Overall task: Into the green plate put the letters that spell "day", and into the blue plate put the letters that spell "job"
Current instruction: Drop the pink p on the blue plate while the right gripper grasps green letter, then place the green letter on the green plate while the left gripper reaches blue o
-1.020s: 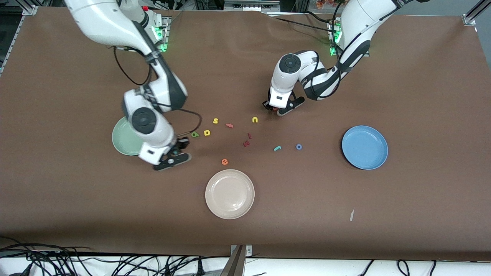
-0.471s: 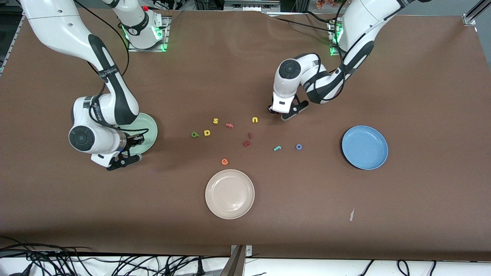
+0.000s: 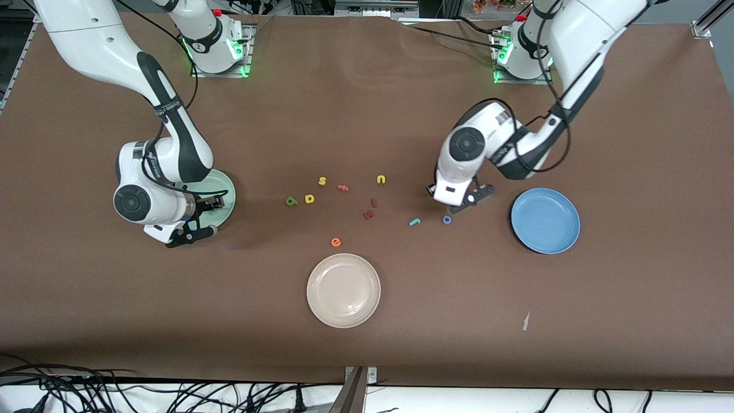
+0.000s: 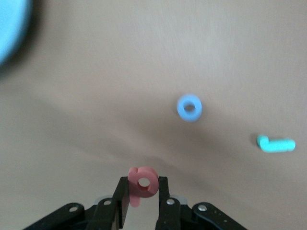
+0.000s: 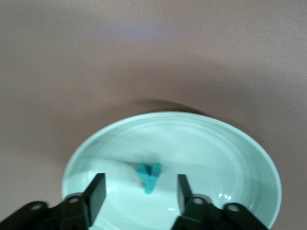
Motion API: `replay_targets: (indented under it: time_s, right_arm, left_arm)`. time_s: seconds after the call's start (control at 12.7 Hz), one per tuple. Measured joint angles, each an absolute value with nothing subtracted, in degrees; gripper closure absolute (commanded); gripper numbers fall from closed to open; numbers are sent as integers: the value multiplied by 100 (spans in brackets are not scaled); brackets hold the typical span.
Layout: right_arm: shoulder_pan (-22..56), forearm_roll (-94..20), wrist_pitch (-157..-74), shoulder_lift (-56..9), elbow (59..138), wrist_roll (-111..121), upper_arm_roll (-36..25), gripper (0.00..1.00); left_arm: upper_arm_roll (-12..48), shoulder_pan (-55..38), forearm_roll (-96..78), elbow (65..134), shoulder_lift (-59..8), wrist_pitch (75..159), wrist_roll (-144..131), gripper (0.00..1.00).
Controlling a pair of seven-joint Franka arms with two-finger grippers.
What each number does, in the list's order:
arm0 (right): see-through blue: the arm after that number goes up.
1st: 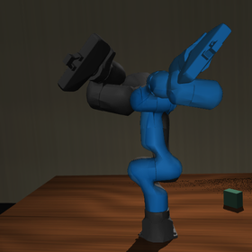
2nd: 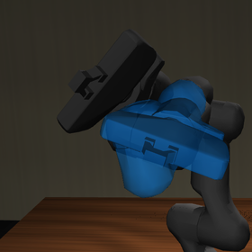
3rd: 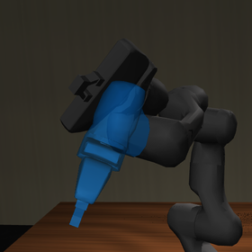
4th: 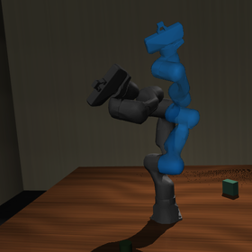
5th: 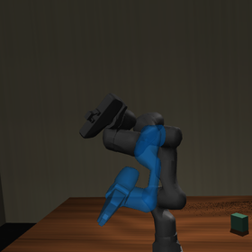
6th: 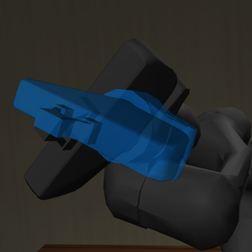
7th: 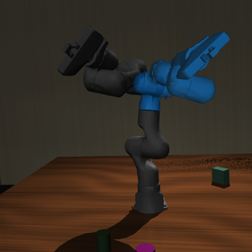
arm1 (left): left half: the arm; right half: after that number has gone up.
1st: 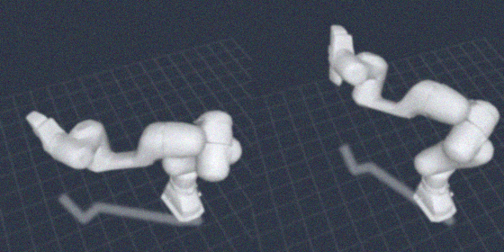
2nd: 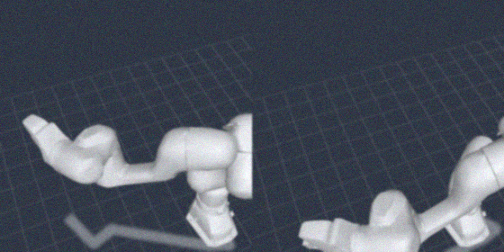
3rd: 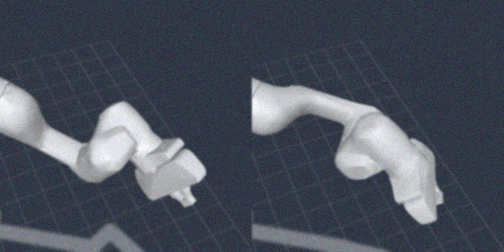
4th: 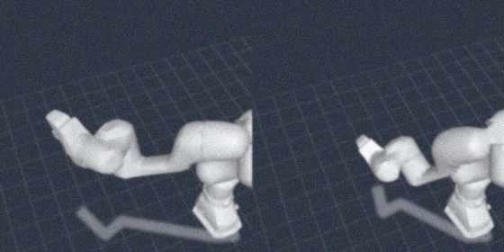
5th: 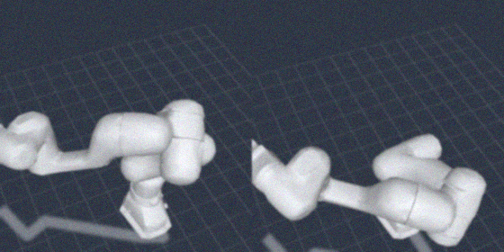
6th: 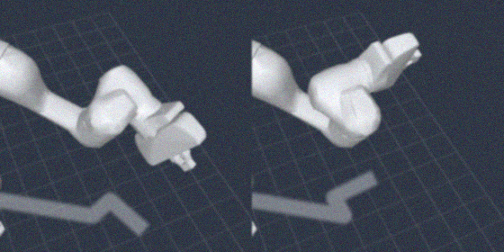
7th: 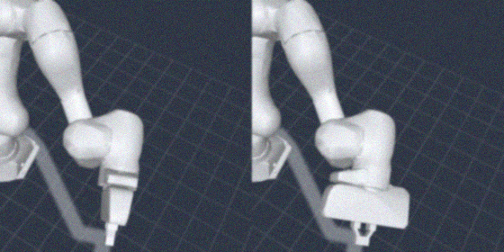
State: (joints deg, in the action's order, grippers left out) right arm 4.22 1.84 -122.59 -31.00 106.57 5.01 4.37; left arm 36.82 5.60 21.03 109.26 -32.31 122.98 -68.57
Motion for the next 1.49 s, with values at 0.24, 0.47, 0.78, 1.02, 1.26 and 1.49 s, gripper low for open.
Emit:
replay_targets:
  time_s: [0.24, 0.47, 0.78, 1.02, 1.26, 1.49]
  right_arm:
    - [435, -119, -12259, -2906, 10613, -1027, 1011, 1]
    - [502, -139, -12417, -2873, 10627, -2737, 1434, 5]
    - [692, -141, -13072, -2913, 10846, -4201, 1506, 5]
    - [1098, -134, -14286, -2958, 11498, -5416, 1517, 13]
    - [1177, -134, -14591, -2958, 11810, -5917, 1511, 18]
    - [1193, -134, -14704, -2976, 11811, -6071, 1496, 20]
  left_arm:
    - [3680, 1112, 1957, 10358, -3215, 11430, -4800, 98]
    - [3621, 1832, 1955, 10316, -3226, 11222, -2515, 92]
    - [3466, 2436, 2224, 10316, -3305, 11261, -659, 44]
    - [3472, 2479, 2577, 10312, -3462, 11426, -439, 0]
    - [3540, 2422, 2510, 10052, -3503, 11454, -498, 0]
    - [3552, 2025, 2116, 9679, -3610, 11453, -1053, 0]
